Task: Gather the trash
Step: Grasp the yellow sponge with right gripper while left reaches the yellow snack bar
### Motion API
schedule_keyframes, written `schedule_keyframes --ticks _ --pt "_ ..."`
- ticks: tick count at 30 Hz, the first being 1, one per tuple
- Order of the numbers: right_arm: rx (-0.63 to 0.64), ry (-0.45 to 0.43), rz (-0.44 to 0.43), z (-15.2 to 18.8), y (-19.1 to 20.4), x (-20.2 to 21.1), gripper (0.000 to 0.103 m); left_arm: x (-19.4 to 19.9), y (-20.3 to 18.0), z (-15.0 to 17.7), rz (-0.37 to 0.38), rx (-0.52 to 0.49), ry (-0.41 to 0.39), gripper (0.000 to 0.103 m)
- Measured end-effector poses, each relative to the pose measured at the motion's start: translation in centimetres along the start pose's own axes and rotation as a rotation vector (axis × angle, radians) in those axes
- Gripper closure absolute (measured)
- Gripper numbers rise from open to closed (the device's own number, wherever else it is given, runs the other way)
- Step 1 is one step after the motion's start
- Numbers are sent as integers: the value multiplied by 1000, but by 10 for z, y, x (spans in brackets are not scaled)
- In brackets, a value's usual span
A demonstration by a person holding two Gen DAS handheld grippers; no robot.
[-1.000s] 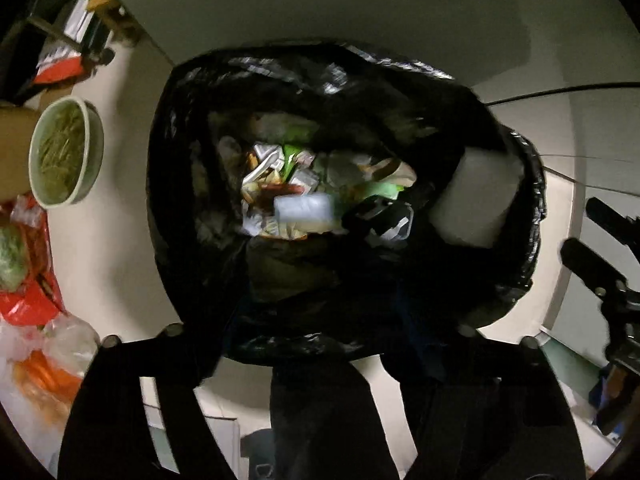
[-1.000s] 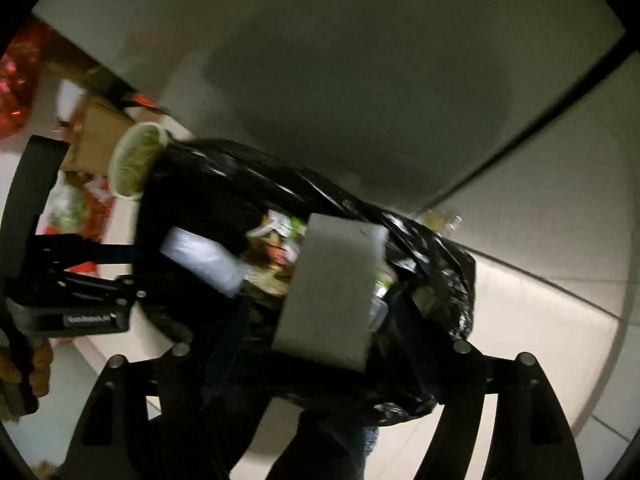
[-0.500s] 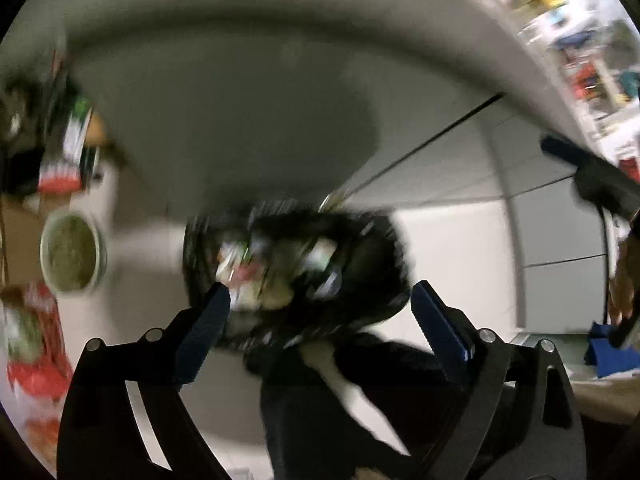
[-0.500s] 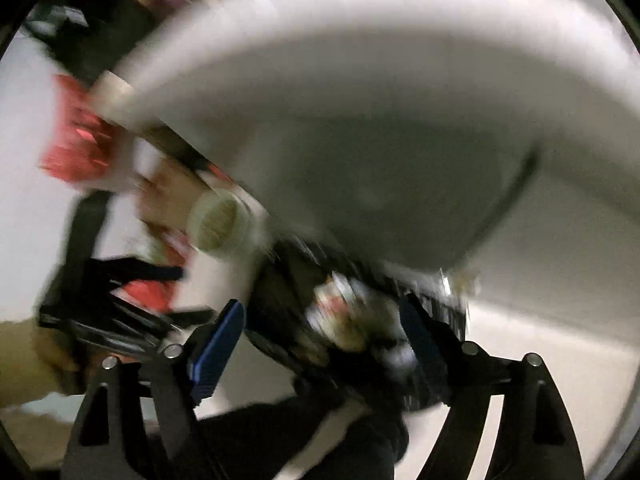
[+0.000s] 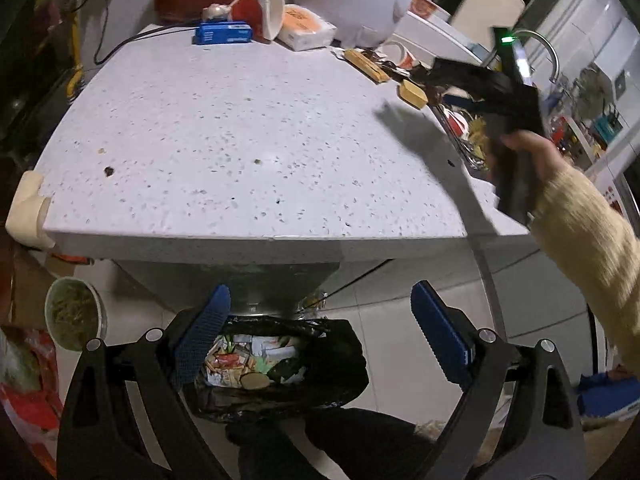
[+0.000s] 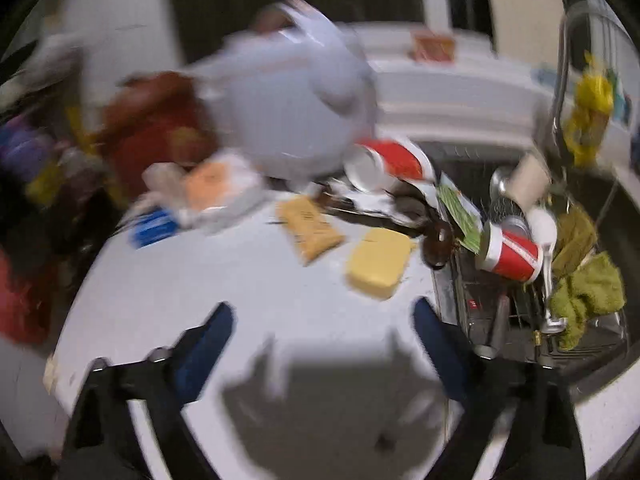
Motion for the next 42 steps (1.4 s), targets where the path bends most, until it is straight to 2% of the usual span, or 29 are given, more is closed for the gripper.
schedule_keyframes --ticks 2,7,10,11,15,20,24,28,30,33,36,42 --pt "-49 25 33 -6 -18 -23 33 3 3 1 -12 17 3 13" --pt "-61 58 97 -10 -38 -48 33 11 20 5 -44 52 18 13" --pt "-58 56 115 -15 -43 -55 41 10 23 2 -50 72 21 13" --pt "-57 56 114 -16 -43 -56 51 10 23 -1 -49 77 19 13" --pt "-60 53 56 -12 -39 -46 56 6 16 -14 -50 74 15 13" --pt "-53 3 -40 -3 -25 0 57 -5 -5 -61 -53 67 -15 13" --pt "-58 -39 -109 12 -18 56 57 -28 -38 -120 -59 79 -45 13" --pt "-62 -76 -136 26 -22 98 57 -65 -79 -180 -81 123 -44 13" --pt "-69 -81 -138 31 -30 113 57 -86 -98 -207 -117 150 -34 13" --pt "-68 -92 -150 39 -36 131 57 -127 -119 -245 -265 176 -15 13" --pt "-78 -106 -167 43 -47 143 57 -162 -125 -262 -362 211 39 13" --pt "-93 -100 -190 47 -69 151 57 -197 -129 -284 -458 278 72 13"
Point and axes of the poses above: each gripper's, at about its wrist camera, not at the fingertips, and x roughly against the way its jaws point, y to its left, z to its underside, the point moved 8 cm from there along -x, roughly the way its jaws point, and after that the axes turned 14 degrees about -z, right-handed, at the moved point
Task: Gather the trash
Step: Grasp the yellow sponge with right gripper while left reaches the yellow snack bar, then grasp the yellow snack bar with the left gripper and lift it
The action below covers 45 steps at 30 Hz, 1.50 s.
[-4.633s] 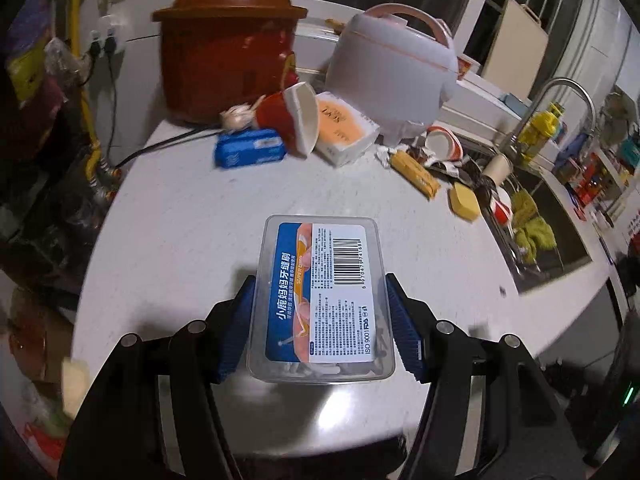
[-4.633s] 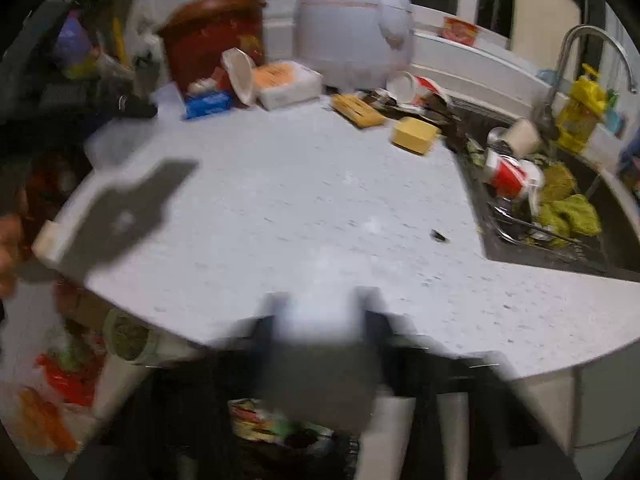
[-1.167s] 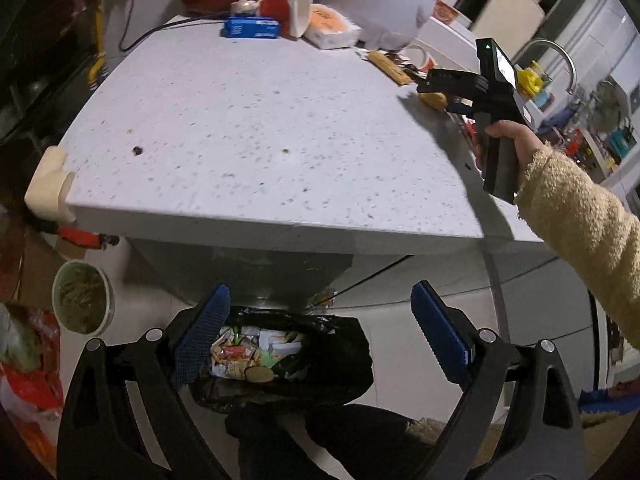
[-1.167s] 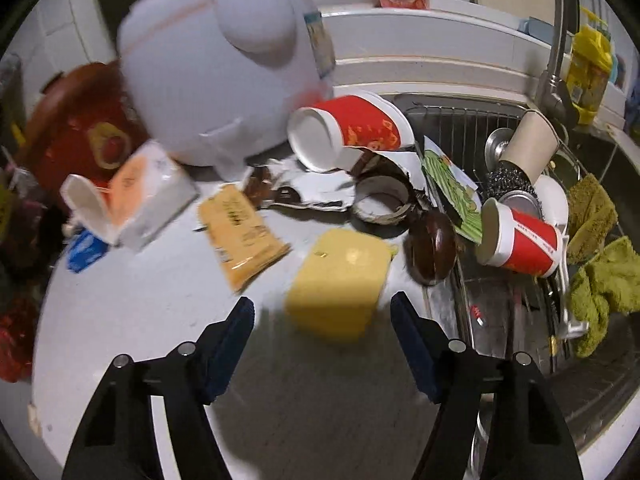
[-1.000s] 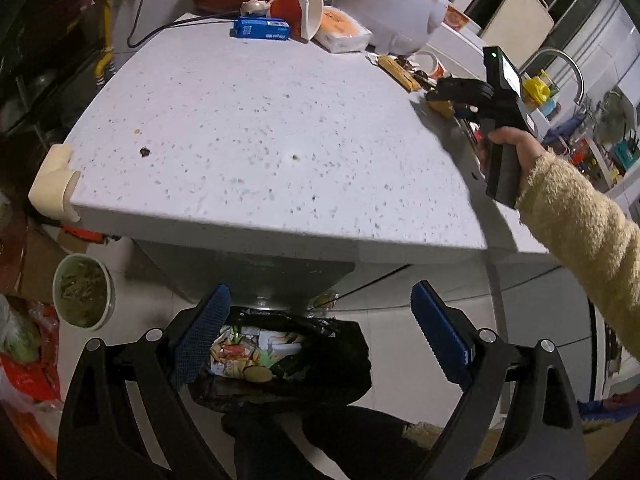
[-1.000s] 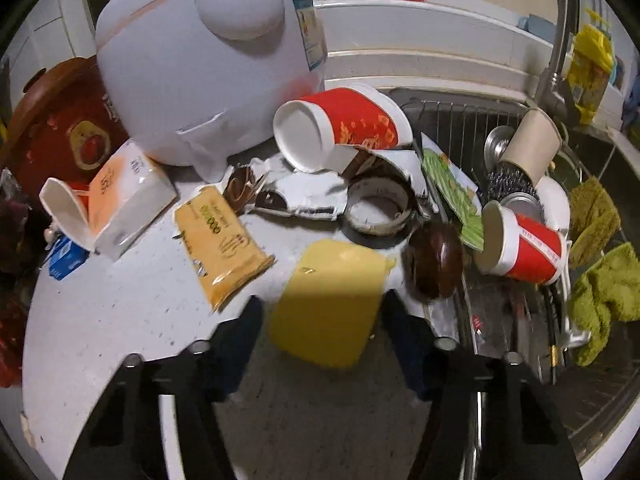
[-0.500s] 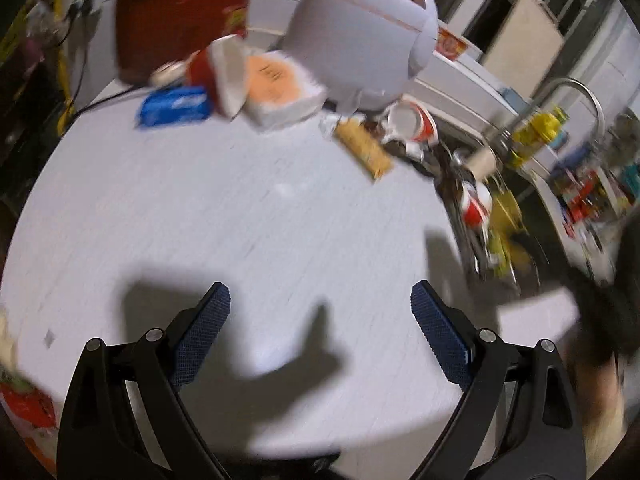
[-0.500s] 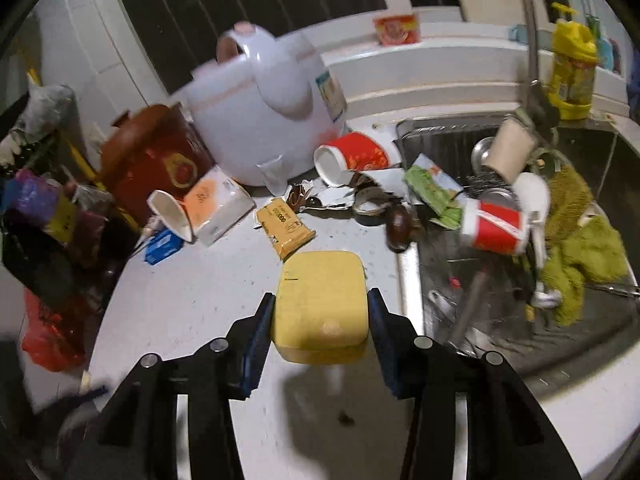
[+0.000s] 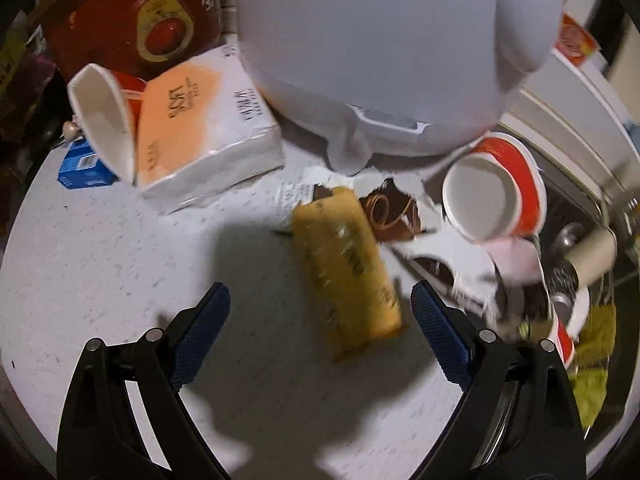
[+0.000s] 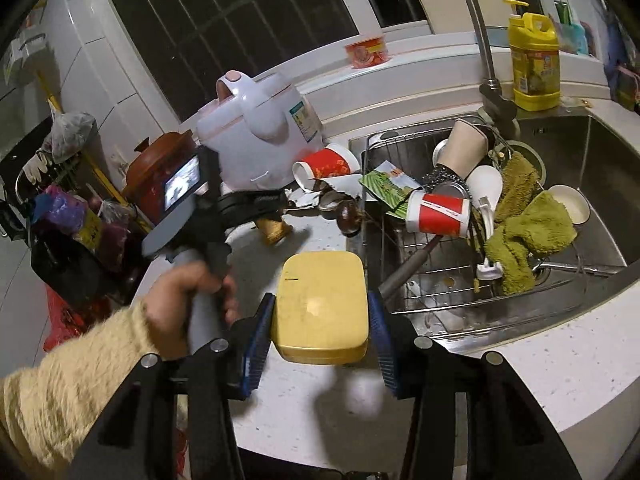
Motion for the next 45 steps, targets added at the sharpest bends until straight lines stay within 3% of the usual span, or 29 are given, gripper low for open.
schedule_keyframes --ticks 4,6,9,11,12,13,20,31,36,39,45 --pt "-11 13 -11 0 -11 0 57 -13 -5 -5 -47 28 23 13" --pt "-12 12 -12 -2 -14 0 57 -17 -8 -7 -92 13 13 13" --pt "-14 13 -21 -6 -17 0 57 -17 -9 -9 -95 3 -19 14" --pt "-10 10 -22 -8 -17 0 57 -12 -9 -8 -89 -5 -44 32" --pt "-8 10 -23 -10 -17 -1 57 -8 -7 -7 -85 -15 -69 63" --pt "-7 10 -24 -10 -16 -2 57 -5 -5 -5 -75 -32 -77 65" --pt "5 21 -45 -8 1 -16 57 2 33 7 18 -16 -74 67" --pt "61 68 -114 9 70 -48 57 64 145 38 106 -74 -203 67" --pt "133 124 -208 33 127 -58 57 105 229 89 192 -145 -244 67" --pt "198 204 -284 64 168 -62 57 111 255 128 227 -201 -228 67" --pt "245 403 -328 150 209 -70 57 85 328 231 230 -288 -63 67"
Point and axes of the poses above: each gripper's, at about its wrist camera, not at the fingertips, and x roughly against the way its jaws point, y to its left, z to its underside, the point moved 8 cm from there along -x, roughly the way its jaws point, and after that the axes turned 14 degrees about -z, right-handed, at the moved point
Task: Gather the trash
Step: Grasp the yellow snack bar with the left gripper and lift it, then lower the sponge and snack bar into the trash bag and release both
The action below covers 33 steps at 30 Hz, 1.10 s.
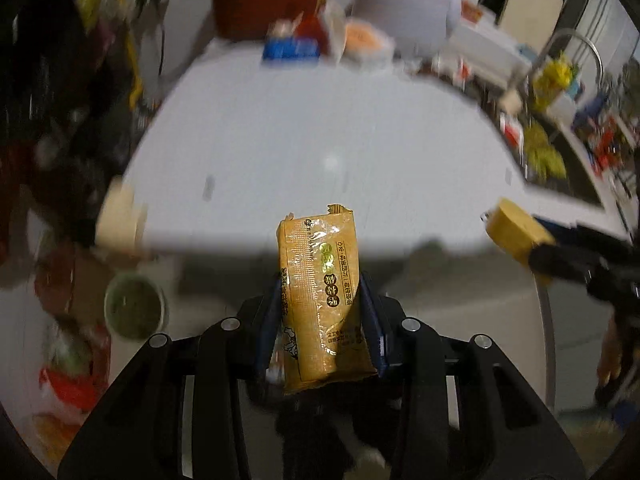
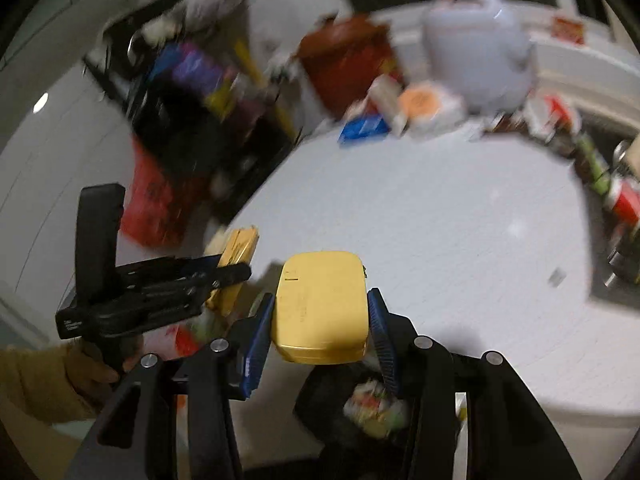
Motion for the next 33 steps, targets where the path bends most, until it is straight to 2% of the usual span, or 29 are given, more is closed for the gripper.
schedule_keyframes --ticks 2,7,12,15,17,18,19,20,22,23,25,27,31,33 --pt "-35 63 -13 23 5 -20 57 -14 5 31 -1 -18 50 67" --pt "-144 203 34 96 -16 -78 57 -80 1 98 98 -45 186 67" --pt "-232 312 151 172 -76 -141 57 -171 -9 148 108 -86 285 67" --pt "-283 331 211 205 -116 -171 57 -233 -19 165 105 -72 337 67" --pt "-307 336 254 217 -139 -186 56 -265 -22 172 87 -54 387 55" --pt "-315 343 288 223 -152 -192 47 -281 -22 178 60 -53 428 39" --pt "-322 348 318 229 -160 -195 41 -290 -19 181 34 -54 455 31" --pt "-328 346 333 229 -167 -195 36 -297 -17 186 23 -53 483 30" --pt "-325 341 355 228 -172 -192 33 -299 -15 188 19 -62 500 28" --pt "-319 335 365 227 -173 -185 27 -294 -13 188 12 -78 494 27" --pt "-317 319 359 222 -170 -176 27 -277 -11 184 13 -104 480 22" --pt "-323 300 342 213 -163 -163 27 -259 -10 179 20 -118 468 22" --pt "-328 215 246 177 -127 -116 27 -193 -21 153 89 -147 387 22" --pt "-309 165 180 153 -105 -91 26 -152 -33 134 135 -179 307 15"
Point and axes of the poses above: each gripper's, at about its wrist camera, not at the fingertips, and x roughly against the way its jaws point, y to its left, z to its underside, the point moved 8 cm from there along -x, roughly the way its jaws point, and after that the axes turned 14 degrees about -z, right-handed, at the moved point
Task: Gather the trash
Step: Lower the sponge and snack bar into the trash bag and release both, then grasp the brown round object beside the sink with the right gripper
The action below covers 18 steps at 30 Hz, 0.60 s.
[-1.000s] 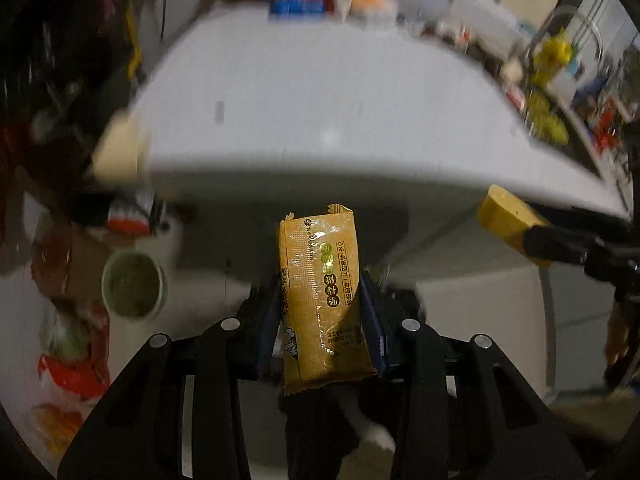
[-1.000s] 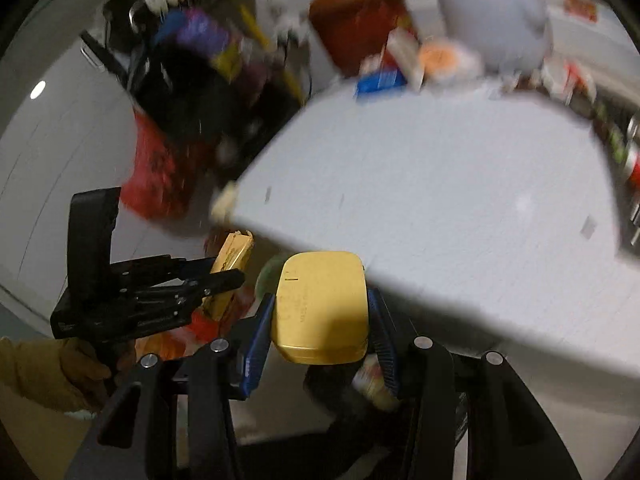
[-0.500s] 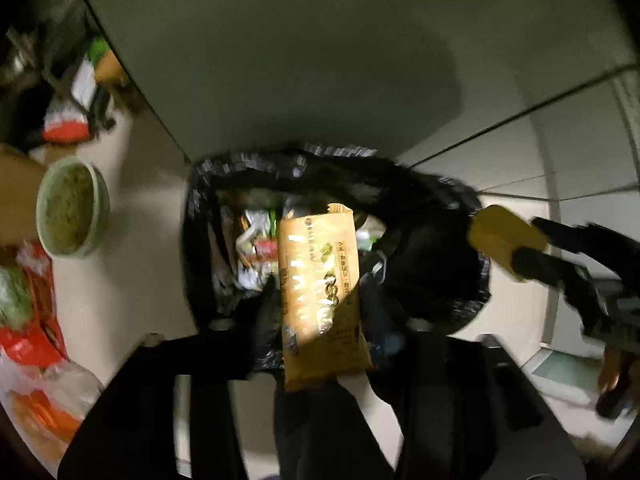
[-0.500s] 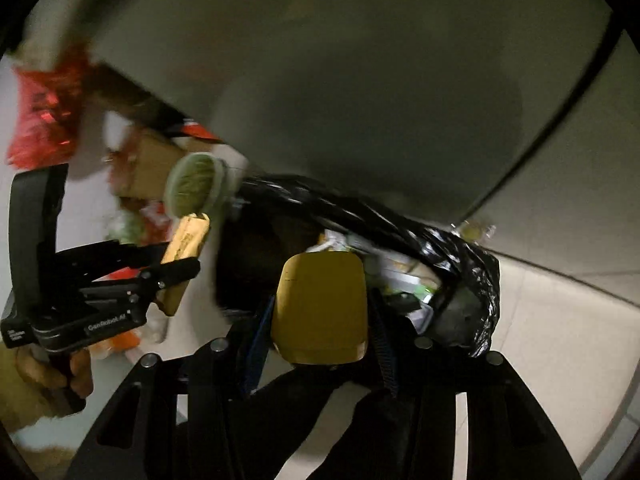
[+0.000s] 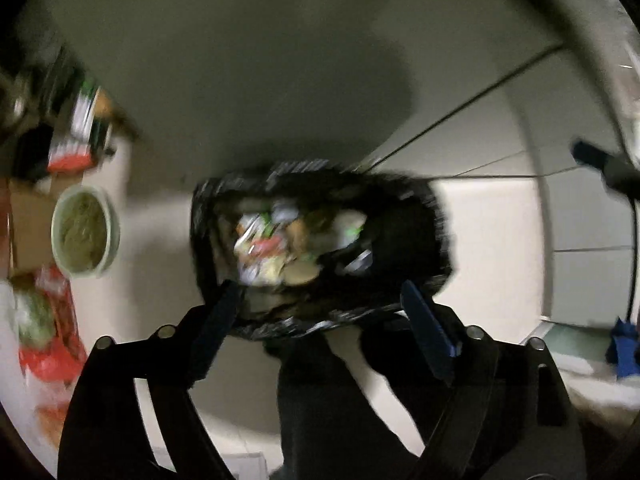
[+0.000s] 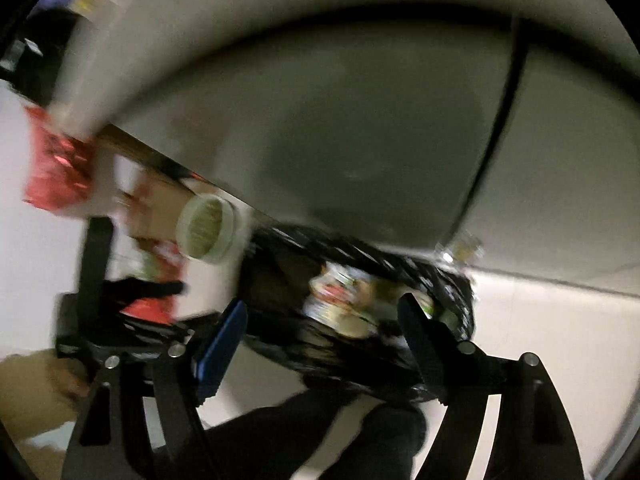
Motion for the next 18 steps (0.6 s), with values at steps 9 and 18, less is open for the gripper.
schedule_keyframes --ticks 9,18 --pt "198 -399 -34 -127 48 178 29 105 -53 -46 63 -72 -220 14" --pt "118 -441 338 -280 -82 201 52 120 -51 -67 58 55 -252 14"
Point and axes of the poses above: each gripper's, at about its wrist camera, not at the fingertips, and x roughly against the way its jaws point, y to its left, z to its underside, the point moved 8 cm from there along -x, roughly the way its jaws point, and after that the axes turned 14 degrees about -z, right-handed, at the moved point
